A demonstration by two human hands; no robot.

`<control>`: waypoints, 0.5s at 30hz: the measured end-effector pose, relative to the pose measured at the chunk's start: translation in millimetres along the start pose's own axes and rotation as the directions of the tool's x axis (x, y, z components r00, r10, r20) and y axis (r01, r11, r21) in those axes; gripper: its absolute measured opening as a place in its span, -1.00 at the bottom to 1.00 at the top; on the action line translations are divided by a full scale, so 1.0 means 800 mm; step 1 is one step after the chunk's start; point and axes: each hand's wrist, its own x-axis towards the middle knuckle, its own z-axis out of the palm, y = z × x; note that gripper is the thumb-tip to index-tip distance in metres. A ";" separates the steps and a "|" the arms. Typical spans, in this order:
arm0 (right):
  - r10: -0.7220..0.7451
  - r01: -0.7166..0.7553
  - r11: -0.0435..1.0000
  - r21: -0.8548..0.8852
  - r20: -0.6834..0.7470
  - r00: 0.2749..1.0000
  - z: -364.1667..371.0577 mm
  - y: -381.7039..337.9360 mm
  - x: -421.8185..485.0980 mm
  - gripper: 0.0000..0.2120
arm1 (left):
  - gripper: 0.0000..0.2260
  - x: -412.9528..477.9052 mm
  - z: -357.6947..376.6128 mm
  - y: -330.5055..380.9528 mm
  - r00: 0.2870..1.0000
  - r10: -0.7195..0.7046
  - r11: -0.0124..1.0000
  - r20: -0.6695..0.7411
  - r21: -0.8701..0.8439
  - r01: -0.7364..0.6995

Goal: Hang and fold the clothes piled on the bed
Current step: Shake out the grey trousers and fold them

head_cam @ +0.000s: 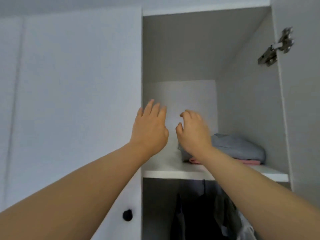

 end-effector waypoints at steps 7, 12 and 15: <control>-0.135 0.120 0.985 0.126 0.122 0.983 -0.018 -0.200 -0.069 -0.63 | -0.46 -0.141 -0.102 -0.128 0.977 -0.157 0.977 0.143 0.166 0.133; -0.194 0.116 0.948 0.297 0.249 0.949 -0.006 -0.348 -0.122 -0.56 | -0.46 -0.264 -0.159 -0.224 0.910 -0.332 0.920 0.248 0.298 0.254; -0.280 0.133 0.902 0.410 0.322 0.905 0.008 -0.443 -0.160 -0.56 | -0.46 -0.343 -0.190 -0.281 0.839 -0.461 0.859 0.290 0.384 0.339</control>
